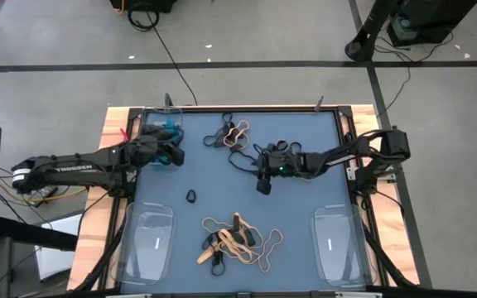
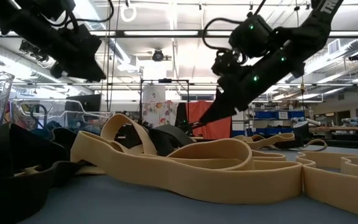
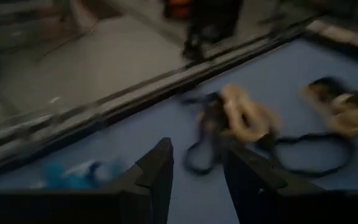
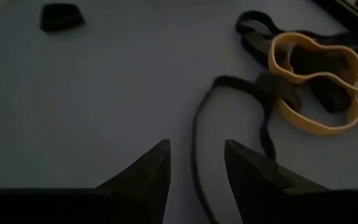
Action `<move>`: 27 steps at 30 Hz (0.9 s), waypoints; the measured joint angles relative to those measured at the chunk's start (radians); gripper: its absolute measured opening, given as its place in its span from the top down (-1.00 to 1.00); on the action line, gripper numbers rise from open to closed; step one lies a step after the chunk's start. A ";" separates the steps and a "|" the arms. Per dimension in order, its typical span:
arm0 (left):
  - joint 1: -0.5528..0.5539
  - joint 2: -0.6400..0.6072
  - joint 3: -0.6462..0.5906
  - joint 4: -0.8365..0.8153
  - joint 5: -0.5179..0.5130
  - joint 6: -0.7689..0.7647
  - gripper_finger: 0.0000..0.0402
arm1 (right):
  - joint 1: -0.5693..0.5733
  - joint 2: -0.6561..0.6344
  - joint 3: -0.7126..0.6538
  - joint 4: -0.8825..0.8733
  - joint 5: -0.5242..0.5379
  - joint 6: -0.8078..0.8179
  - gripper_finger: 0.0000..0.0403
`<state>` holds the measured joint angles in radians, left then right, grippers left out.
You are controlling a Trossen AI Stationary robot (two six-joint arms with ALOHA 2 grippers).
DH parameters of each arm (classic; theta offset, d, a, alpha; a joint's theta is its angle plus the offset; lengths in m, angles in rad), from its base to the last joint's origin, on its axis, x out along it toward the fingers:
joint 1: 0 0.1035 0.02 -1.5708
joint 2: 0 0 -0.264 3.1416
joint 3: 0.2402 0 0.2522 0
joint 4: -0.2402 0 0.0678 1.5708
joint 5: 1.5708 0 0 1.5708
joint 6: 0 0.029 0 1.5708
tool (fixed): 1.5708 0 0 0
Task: Sort rubber bands into baskets
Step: Put the black rubber band into the bottom left transparent bin
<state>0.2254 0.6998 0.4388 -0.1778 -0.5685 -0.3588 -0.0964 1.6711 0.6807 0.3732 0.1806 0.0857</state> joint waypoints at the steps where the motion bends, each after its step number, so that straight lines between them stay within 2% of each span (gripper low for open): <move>1: -0.007 0.000 -0.015 0.055 0.020 0.016 0.29 | -0.005 0.006 0.000 0.000 0.000 0.000 0.19; 5: -0.026 0.028 -0.104 0.335 0.125 0.108 0.29 | -0.018 0.018 0.000 0.005 -0.022 0.000 0.20; 9: -0.026 0.071 -0.170 0.525 0.196 0.150 0.29 | -0.025 0.024 0.000 0.010 -0.069 0.023 0.20; 20: -0.025 0.254 -0.178 0.744 0.350 0.198 0.29 | -0.025 0.030 0.000 0.064 -0.105 0.019 0.19; 27: -0.025 0.380 -0.123 0.752 0.417 0.221 0.29 | -0.025 0.030 0.000 0.103 -0.131 0.020 0.14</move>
<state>0.2008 1.0795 0.3156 0.5739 -0.1519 -0.1382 -0.1214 1.7008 0.6807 0.4762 0.0496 0.1058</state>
